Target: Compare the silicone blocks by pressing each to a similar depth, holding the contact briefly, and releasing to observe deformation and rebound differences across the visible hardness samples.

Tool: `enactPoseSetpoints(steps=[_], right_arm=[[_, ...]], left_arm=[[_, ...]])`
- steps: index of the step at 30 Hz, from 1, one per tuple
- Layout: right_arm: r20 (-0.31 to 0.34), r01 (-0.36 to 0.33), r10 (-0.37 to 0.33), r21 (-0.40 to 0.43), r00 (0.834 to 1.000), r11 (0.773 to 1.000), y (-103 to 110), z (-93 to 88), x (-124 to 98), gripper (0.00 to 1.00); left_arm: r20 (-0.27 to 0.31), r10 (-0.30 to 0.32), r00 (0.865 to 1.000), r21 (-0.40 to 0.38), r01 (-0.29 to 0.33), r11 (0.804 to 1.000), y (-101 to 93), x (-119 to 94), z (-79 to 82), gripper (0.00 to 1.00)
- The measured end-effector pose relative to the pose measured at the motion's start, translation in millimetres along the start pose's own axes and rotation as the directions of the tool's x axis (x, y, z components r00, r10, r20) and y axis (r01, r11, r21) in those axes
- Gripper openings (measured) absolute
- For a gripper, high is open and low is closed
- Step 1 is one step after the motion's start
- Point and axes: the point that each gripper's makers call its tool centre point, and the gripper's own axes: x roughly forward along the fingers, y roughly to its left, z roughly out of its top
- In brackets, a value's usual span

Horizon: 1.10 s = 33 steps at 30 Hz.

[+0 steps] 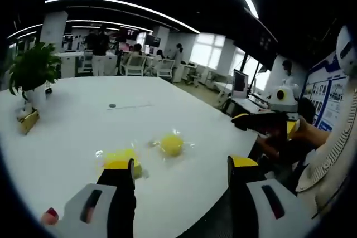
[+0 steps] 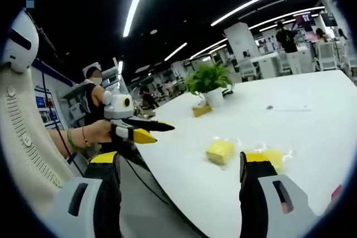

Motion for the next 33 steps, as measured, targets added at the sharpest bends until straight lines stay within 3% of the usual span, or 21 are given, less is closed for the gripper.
enactPoseSetpoints(steps=[4,9,18,21,33], right_arm=[[-0.038,-0.02,0.02,-0.014,0.999,1.0,3,-4.9,5,0.85],[-0.045,-0.013,0.013,-0.003,0.999,1.0,7,-4.5,9,0.86],[-0.001,0.095,-0.095,0.049,0.995,0.994,12,-5.6,14,0.9],[-0.013,0.126,-0.125,0.073,0.992,0.989,12,-13.1,16,0.9],[-0.03,0.16,-0.158,0.075,0.987,0.984,24,-17.1,27,0.9]], left_arm=[[0.038,0.072,0.997,-0.065,-0.07,0.995,12.1,-27,-1.5,0.73],[0.027,0.103,0.994,-0.061,-0.101,0.993,22.4,-47,-5.2,0.76],[-0.022,0.054,0.998,-0.003,-0.054,0.999,35.5,-63,-7.6,0.8],[-0.033,0.048,0.998,0.007,-0.048,0.999,40.0,-64,-8.7,0.81],[-0.026,0.021,0.999,-0.029,-0.022,0.999,50.5,-80,-16.9,0.82]])
